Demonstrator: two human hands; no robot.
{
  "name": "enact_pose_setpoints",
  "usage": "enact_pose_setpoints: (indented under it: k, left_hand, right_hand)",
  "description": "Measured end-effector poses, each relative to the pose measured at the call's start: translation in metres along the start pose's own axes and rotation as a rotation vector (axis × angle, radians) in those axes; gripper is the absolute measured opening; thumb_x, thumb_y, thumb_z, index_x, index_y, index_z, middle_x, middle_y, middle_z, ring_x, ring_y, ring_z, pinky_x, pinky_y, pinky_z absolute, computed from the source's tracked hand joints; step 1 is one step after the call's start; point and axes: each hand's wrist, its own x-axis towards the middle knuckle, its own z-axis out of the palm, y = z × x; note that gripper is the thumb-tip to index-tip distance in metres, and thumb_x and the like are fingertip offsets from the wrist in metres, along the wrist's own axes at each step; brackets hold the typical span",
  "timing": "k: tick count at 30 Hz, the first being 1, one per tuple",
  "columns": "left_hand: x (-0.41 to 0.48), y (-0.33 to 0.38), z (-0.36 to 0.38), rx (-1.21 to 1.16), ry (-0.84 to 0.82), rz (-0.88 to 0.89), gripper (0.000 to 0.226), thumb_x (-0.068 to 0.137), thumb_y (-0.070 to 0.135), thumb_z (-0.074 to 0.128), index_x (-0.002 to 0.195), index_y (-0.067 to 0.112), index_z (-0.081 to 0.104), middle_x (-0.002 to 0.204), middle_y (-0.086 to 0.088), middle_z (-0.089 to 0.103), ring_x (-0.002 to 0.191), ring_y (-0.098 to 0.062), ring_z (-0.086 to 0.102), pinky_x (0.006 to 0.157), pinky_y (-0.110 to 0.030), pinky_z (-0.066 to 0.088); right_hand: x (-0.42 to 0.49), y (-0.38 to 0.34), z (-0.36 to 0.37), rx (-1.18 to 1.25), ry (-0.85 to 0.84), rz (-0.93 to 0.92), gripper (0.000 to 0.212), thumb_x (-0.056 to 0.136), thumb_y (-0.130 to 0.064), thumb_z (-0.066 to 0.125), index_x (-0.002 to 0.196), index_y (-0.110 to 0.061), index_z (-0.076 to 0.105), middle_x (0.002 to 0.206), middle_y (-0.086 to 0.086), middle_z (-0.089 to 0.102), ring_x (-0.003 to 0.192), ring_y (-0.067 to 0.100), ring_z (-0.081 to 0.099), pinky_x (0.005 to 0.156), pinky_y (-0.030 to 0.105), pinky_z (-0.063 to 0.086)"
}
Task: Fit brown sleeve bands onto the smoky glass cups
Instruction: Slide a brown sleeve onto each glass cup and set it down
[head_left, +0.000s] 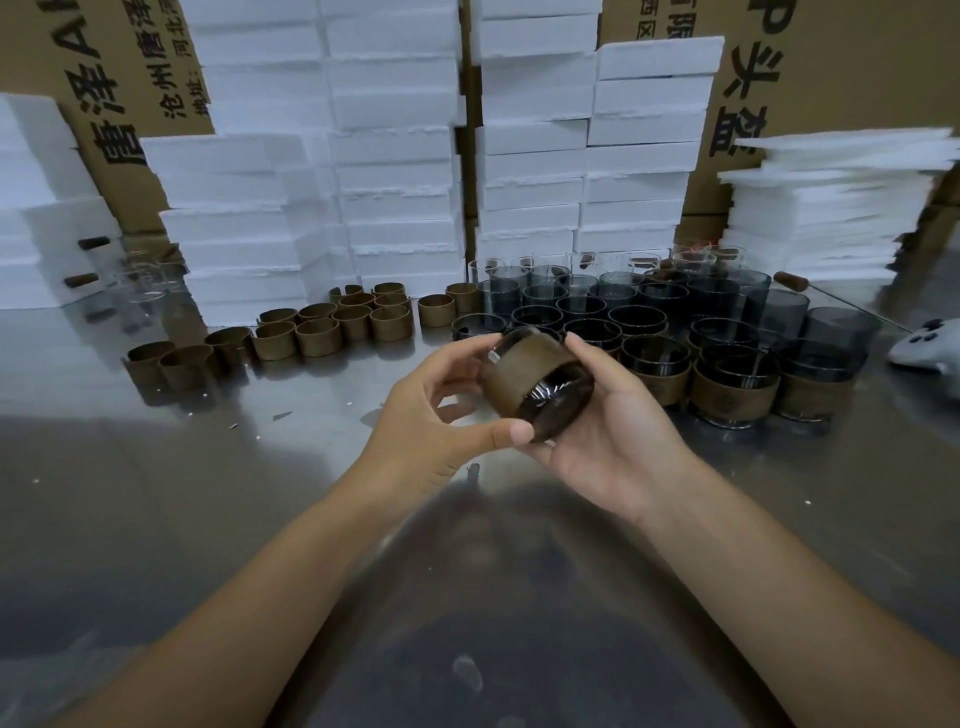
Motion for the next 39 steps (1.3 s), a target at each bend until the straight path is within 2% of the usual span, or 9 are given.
enact_pose_setpoints:
  k: [6,9,14,20,23,29,32,35,39]
  left_hand:
    - [0.002,-0.006,-0.003,-0.152,-0.012,-0.093,0.066,0.061,0.019,0.074,0.125,0.016,0.057,0.103,-0.004,0.073,0.093,-0.009,0.069,0.079,-0.016,0.051]
    - [0.002,-0.01,-0.005,-0.126,-0.126,-0.085,0.061,0.07,0.01,0.079,0.124,0.023,0.056,0.108,0.003,0.073,0.102,-0.008,0.067,0.083,-0.016,0.05]
    - [0.002,-0.011,-0.008,-0.102,-0.177,-0.094,0.064,0.071,0.022,0.077,0.13,0.017,0.053,0.124,0.002,0.065,0.12,-0.014,0.058,0.095,-0.02,0.046]
    - [0.001,-0.013,-0.014,0.079,-0.18,-0.128,0.064,0.078,0.021,0.072,0.136,0.023,0.048,0.125,0.004,0.065,0.119,-0.012,0.058,0.099,-0.03,0.045]
    - [-0.001,-0.013,-0.01,0.223,-0.177,-0.143,0.077,0.083,0.012,0.072,0.147,0.024,0.033,0.132,0.006,0.058,0.123,-0.011,0.054,0.109,-0.038,0.039]
    - [-0.002,-0.015,0.0,0.259,-0.2,-0.18,0.081,0.087,0.01,0.066,0.151,0.025,0.019,0.144,0.009,0.045,0.137,-0.011,0.038,0.11,-0.028,0.035]
    - [-0.001,-0.013,0.0,0.169,-0.188,-0.213,0.078,0.084,0.015,0.069,0.15,0.02,0.026,0.147,0.009,0.043,0.135,-0.003,0.038,0.106,-0.02,0.035]
    - [0.001,-0.012,-0.003,-0.057,-0.101,-0.272,0.076,0.071,0.027,0.071,0.141,0.02,0.042,0.14,0.01,0.05,0.125,0.002,0.049,0.1,-0.017,0.042]
    - [0.002,-0.012,-0.005,-0.086,-0.027,-0.291,0.036,0.087,0.014,0.064,0.119,0.03,0.056,0.126,0.009,0.062,0.113,0.001,0.059,0.092,-0.02,0.048]
  right_hand:
    - [0.004,0.004,-0.002,-0.154,0.006,-0.229,0.066,0.074,-0.043,0.057,0.133,-0.013,0.054,0.126,0.013,0.064,0.12,0.026,0.059,0.101,0.042,0.047]
    - [0.003,0.008,-0.004,-0.325,0.032,-0.339,0.06,0.069,-0.045,0.064,0.127,-0.034,0.056,0.122,0.002,0.067,0.114,0.02,0.062,0.1,0.04,0.048]
    - [0.003,0.013,-0.009,-0.773,0.059,-0.588,0.051,0.077,-0.037,0.067,0.126,-0.035,0.05,0.116,-0.007,0.063,0.111,0.009,0.062,0.091,0.02,0.049]
    - [0.008,0.022,-0.015,-1.104,0.17,-0.584,0.051,0.09,-0.032,0.063,0.137,-0.024,0.046,0.122,-0.014,0.055,0.118,0.007,0.053,0.101,0.029,0.044]
    - [0.01,0.024,-0.016,-1.177,0.226,-0.558,0.058,0.089,-0.041,0.06,0.142,-0.023,0.044,0.125,-0.016,0.048,0.116,0.0,0.045,0.093,0.017,0.039]
    - [0.012,0.025,-0.02,-1.175,0.267,-0.571,0.063,0.085,-0.038,0.067,0.141,-0.029,0.039,0.13,-0.01,0.049,0.119,0.007,0.049,0.097,0.027,0.045]
    - [0.014,0.025,-0.023,-1.241,0.299,-0.596,0.062,0.084,-0.036,0.069,0.139,-0.028,0.04,0.127,-0.012,0.045,0.115,0.003,0.045,0.085,0.013,0.037]
    - [0.015,0.022,-0.027,-1.31,0.361,-0.624,0.063,0.083,-0.036,0.07,0.138,-0.025,0.041,0.133,-0.008,0.046,0.118,0.005,0.043,0.092,0.021,0.034]
    - [0.016,0.021,-0.031,-1.401,0.492,-0.69,0.064,0.084,-0.035,0.07,0.139,-0.018,0.041,0.139,-0.001,0.044,0.128,0.015,0.041,0.101,0.024,0.033]
